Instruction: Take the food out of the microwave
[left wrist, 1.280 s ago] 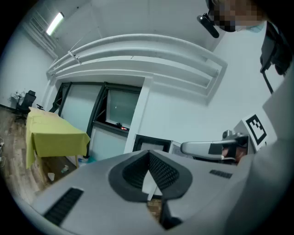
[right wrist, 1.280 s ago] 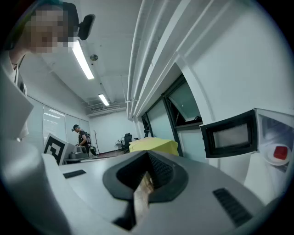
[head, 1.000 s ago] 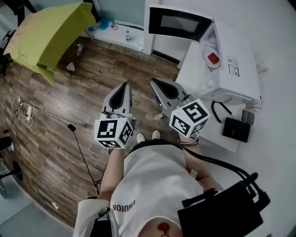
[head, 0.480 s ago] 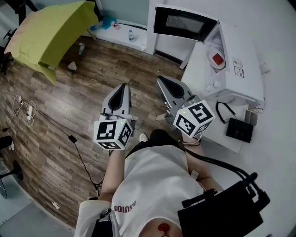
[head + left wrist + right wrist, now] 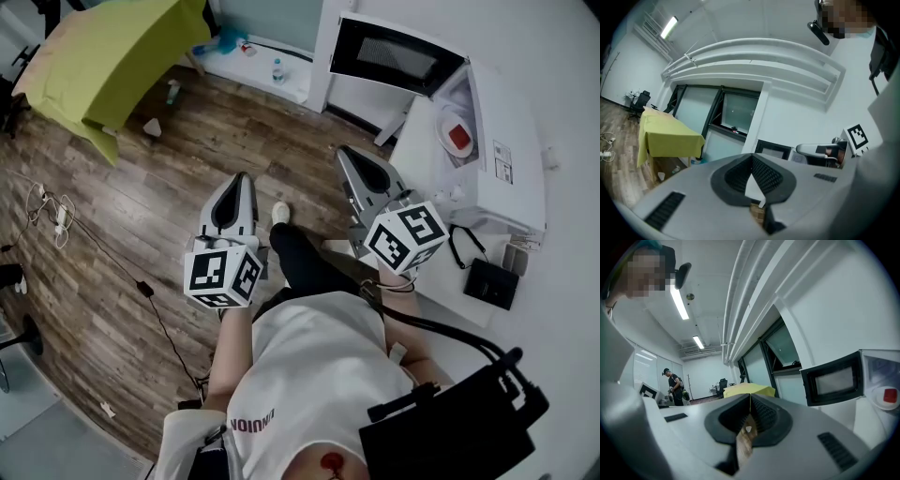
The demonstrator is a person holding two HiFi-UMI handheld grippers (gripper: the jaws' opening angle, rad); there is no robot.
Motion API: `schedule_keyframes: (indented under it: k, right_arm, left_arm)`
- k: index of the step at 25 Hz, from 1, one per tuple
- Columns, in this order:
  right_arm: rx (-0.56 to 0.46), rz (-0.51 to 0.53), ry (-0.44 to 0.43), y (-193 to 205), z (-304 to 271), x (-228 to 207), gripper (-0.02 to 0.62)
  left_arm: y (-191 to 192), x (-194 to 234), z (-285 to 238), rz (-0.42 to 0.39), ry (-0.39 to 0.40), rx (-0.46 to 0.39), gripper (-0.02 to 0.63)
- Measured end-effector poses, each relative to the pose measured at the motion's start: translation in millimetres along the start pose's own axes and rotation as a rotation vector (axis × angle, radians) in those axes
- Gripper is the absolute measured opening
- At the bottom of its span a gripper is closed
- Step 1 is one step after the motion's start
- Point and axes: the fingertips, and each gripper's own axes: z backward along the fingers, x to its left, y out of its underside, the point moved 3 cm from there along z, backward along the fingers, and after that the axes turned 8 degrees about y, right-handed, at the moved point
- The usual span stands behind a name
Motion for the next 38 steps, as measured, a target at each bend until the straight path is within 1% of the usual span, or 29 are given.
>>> schedule_keyframes:
  k: [3,7,12,15,18,23,27,32,38]
  right_arm:
    - [-0.004,-0.006,-0.015,-1,-26,-5,0.021]
    - [-0.008,-0.028,-0.008,-4,-63,-22,0.021]
    - [-0.025,-0.033,0.019,-20,-105,-44,0.021]
    - [-0.032,-0.031,0.033,-29,-126,-64,0.021]
    - [-0.039,-0.049,0.067,-34,-145,-85,0.021]
    - [-0.062,-0.069,0.158,-45,-159,-122,0.021]
    - [-0.090,-0.072,0.255,-56,-153,-149,0.021]
    - [-0.111,-0.086,0.386,-57,-119,-178,0.021]
    - [-0.160,-0.145,0.600,-49,-61,-205,0.021]
  left_arm:
    - [-3,14,-18,-0.010,-0.001,0.008,0.014]
    - [-11,29,-55,-0.033,0.034,0.028,0.014]
    - [-25,45,-110,-0.047,0.102,0.054,0.014]
    - [-32,49,-146,-0.064,0.159,0.072,0.014]
    - [-36,51,-180,-0.083,0.219,0.093,0.014]
    - [-37,44,-233,-0.097,0.328,0.136,0.014]
    - [-33,27,-267,-0.093,0.429,0.156,0.014]
    - [-16,-13,-297,-0.080,0.570,0.207,0.014]
    - [6,-71,-321,-0.091,0.786,0.294,0.014]
